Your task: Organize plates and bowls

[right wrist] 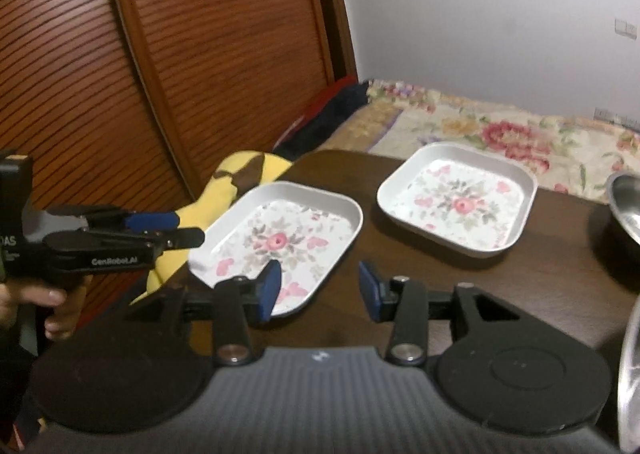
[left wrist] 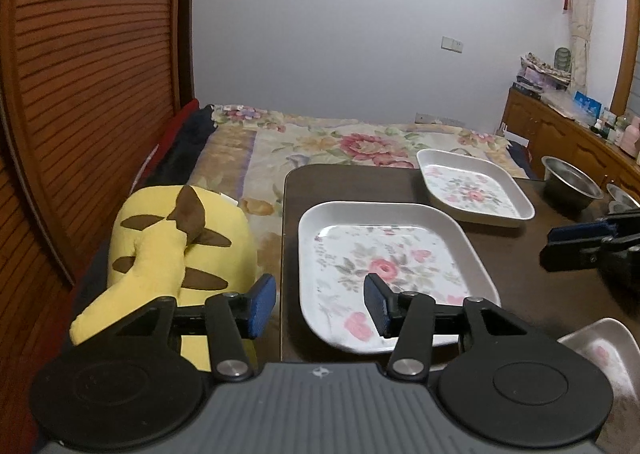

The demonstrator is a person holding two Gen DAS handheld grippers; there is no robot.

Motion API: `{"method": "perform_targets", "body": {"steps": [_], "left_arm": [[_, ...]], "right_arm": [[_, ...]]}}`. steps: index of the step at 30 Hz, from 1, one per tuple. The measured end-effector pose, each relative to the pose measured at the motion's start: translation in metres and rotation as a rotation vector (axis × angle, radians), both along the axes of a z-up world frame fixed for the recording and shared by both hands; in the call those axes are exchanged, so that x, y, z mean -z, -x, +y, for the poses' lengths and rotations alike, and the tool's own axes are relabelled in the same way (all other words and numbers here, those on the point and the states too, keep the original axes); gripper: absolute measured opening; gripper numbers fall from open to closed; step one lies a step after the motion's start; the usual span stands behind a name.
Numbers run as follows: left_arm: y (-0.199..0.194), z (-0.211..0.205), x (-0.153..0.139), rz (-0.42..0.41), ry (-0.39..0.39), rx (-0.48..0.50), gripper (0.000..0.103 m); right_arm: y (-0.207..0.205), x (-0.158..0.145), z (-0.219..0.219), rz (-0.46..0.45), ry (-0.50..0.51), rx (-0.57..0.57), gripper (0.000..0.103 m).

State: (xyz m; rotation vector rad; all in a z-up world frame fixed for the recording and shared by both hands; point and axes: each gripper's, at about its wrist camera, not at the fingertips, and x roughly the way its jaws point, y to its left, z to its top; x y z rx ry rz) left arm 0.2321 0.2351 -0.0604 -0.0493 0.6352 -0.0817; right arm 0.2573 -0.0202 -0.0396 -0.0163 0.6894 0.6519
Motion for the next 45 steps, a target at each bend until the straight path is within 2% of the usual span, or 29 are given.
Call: {"method": "perform_targets", "body": {"steps": [7, 12, 25, 45], "left_arm": [[-0.023, 0.007, 0.010, 0.017, 0.010, 0.019, 0.039], [-0.033, 0.009, 0.016, 0.033, 0.012, 0.041, 0.021], [-0.039, 0.010, 0.021, 0.042, 0.026, 0.055, 0.017], [-0.034, 0.005, 0.025, 0.054, 0.021, 0.048, 0.016]], "right_arm": [[-0.023, 0.018, 0.015, 0.060, 0.024, -0.003, 0.044], [-0.034, 0.027, 0.024, 0.095, 0.034, -0.012, 0.043], [-0.042, 0.035, 0.032, 0.119, 0.054, -0.025, 0.020], [-0.044, 0.039, 0.037, 0.146, 0.070, -0.053, 0.019]]}}
